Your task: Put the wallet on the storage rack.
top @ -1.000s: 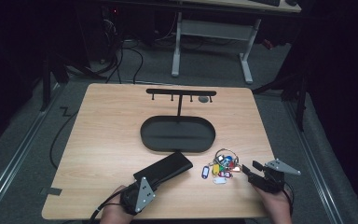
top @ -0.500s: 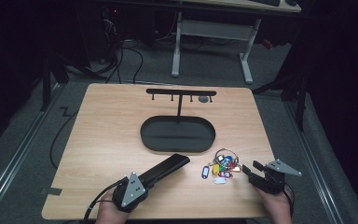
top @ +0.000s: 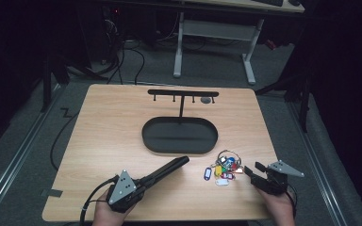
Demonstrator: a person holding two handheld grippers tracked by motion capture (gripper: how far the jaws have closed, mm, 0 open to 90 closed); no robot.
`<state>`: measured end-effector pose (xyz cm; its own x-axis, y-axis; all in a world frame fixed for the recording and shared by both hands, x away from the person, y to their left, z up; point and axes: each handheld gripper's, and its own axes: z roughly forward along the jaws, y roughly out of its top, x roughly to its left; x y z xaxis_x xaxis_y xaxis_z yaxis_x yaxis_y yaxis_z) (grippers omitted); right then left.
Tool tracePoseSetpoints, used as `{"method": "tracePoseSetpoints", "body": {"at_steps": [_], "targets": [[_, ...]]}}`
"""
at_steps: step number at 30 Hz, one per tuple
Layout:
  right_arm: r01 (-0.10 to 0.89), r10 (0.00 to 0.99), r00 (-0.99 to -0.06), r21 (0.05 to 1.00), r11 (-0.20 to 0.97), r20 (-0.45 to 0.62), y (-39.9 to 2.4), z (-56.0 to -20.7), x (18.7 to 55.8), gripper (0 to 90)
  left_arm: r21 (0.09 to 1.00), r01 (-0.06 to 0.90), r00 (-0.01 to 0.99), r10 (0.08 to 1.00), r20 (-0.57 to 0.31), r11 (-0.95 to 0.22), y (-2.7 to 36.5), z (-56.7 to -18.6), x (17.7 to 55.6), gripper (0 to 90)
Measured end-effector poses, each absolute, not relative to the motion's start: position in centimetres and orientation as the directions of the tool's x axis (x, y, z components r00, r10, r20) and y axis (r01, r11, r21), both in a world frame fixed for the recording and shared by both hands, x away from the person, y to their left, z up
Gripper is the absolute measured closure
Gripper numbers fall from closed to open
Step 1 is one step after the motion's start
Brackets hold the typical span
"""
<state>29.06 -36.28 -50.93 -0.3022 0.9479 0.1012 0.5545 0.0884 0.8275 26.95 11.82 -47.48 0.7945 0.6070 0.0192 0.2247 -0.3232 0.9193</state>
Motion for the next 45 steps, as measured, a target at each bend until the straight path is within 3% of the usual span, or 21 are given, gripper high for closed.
{"method": "tracePoseSetpoints", "body": {"at_steps": [16, 23, 31, 45], "targets": [[0.563, 0.946, -0.306, 0.822, 0.088, 0.108, -36.5, -51.2, 29.2, 44.1, 0.925, 0.314, 0.764, 0.636, -0.112, -0.214, 14.6, -48.5, 29.1, 80.3], [0.564, 0.943, -0.318, 0.82, 0.103, 0.1, -36.2, -51.3, 29.5, 44.0, 0.929, 0.319, 0.755, 0.643, -0.13, -0.187, 15.2, -48.9, 29.4, 76.8], [0.568, 0.945, -0.31, 0.818, 0.093, 0.108, -36.6, -51.3, 29.2, 44.0, 0.926, 0.318, 0.761, 0.638, -0.122, -0.202, 15.0, -49.0, 29.5, 71.8], [0.582, 0.941, -0.319, 0.807, 0.104, 0.109, -36.4, -51.5, 29.4, 43.5, 0.883, 0.281, 0.771, 0.636, 0.026, -0.377, 13.2, -49.2, 29.1, 56.6]]}}
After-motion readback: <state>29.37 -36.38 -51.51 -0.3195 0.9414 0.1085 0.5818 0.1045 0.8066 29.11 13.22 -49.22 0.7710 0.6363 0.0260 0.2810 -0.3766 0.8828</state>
